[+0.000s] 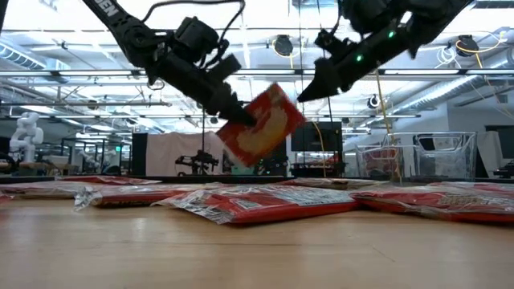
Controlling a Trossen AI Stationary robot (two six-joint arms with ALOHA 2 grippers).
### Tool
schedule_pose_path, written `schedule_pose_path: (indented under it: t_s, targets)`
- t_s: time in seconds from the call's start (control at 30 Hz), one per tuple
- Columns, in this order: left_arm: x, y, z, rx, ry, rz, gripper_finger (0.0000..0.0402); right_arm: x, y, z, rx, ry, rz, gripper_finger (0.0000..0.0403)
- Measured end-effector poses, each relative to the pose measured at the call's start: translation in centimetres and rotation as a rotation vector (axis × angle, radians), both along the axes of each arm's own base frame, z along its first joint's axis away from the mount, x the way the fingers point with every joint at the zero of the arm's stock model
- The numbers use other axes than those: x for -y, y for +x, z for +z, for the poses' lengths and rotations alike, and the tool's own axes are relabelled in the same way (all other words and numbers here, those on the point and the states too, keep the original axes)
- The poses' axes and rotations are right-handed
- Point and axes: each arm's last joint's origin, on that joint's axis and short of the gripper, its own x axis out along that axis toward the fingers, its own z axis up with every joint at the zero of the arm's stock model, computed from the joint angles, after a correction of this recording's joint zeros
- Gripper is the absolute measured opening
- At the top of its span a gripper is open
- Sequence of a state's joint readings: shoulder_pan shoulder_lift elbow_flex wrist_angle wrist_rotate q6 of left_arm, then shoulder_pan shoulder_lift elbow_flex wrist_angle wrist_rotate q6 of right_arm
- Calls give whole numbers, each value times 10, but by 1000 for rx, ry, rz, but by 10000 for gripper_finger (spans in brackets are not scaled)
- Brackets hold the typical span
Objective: Sort popcorn bags into baskets
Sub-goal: Put the red popcorn bag into the transparent bin
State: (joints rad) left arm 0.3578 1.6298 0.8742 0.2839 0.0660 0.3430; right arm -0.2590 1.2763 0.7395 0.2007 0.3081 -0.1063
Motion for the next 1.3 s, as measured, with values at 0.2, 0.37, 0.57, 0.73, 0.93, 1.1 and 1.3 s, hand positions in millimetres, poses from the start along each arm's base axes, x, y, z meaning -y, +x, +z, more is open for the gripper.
schedule_pose_path:
  t_s: [0.2, 0.37, 0.57, 0.73, 0.93, 1.1, 1.3]
  targets:
    - [4, 1, 8, 95, -167, 45, 32, -28, -1, 4, 47, 91, -25, 126]
    - [16, 6, 10, 137, -272, 10, 21, -50, 3, 1, 62, 138, 21, 151]
    - [35, 15, 20, 247, -343, -58, 21, -66, -2, -1, 26, 154, 4, 171]
    - [53, 19, 23, 270, -351, -119, 28, -77, -18, -1, -51, 210, 3, 172]
    - [70, 25, 34, 372, -316, -190, 20, -79, -38, 14, -51, 215, 28, 175]
    - [76, 26, 44, 464, -241, -238, 31, -78, -55, 34, -11, 146, 131, 183]
    - [68, 34, 38, 542, -199, -229, 23, -73, -71, 52, 60, 90, 200, 207]
